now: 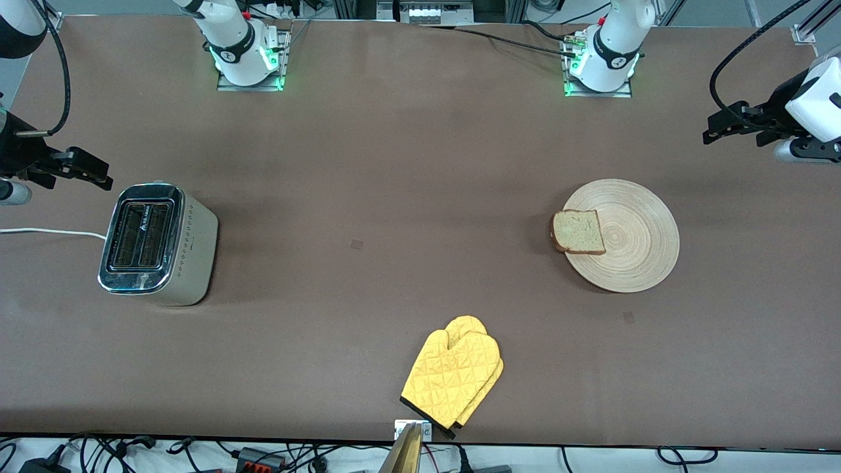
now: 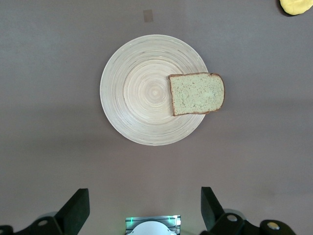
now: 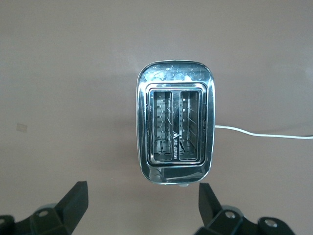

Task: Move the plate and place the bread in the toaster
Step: 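Move the left gripper down toward the wooden plate's rim, then push the wooden plate with the left gripper toward the toaster, then slide the plate toward the toaster with the left gripper while the right gripper reaches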

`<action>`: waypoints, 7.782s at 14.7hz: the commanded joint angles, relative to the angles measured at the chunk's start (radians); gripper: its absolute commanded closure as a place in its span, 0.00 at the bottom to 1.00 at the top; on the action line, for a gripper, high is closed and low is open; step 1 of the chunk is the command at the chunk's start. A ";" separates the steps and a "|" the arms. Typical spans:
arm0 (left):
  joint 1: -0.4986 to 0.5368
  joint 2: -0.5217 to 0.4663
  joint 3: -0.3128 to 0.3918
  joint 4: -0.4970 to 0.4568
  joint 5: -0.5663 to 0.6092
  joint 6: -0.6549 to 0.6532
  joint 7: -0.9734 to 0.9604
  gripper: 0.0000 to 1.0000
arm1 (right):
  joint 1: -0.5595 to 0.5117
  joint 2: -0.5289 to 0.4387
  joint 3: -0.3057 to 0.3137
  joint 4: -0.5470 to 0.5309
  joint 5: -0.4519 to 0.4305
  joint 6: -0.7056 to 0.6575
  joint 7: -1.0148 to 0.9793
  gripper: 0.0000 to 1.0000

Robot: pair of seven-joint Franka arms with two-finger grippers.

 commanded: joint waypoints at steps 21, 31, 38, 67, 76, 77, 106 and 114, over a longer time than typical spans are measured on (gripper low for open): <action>0.239 0.417 0.024 0.127 -0.203 0.005 0.248 0.00 | -0.002 -0.023 0.003 -0.013 -0.006 -0.004 -0.006 0.00; 0.361 0.545 0.022 -0.113 -0.316 0.258 0.553 0.00 | -0.004 -0.018 0.003 -0.013 -0.006 0.001 -0.006 0.00; 0.400 0.570 0.022 -0.239 -0.422 0.397 0.552 0.00 | -0.004 -0.017 0.001 -0.013 -0.006 0.001 -0.006 0.00; 0.412 0.662 0.012 -0.176 -0.569 0.340 0.616 0.99 | -0.007 -0.015 0.001 -0.013 -0.004 0.002 -0.004 0.00; 0.397 0.689 -0.102 -0.160 -0.727 0.223 0.619 0.99 | -0.010 -0.008 0.001 -0.013 -0.003 -0.005 0.008 0.00; 0.397 0.691 -0.122 -0.161 -0.740 0.223 0.619 0.99 | -0.010 -0.008 0.000 -0.012 -0.003 -0.007 0.008 0.00; -0.298 0.860 -0.217 -0.009 -1.310 0.634 0.595 1.00 | 0.074 0.107 0.003 -0.007 0.094 -0.035 0.005 0.00; -0.335 0.893 -0.217 0.006 -1.306 0.667 0.615 0.98 | 0.159 0.161 0.003 -0.008 0.109 0.024 0.009 0.00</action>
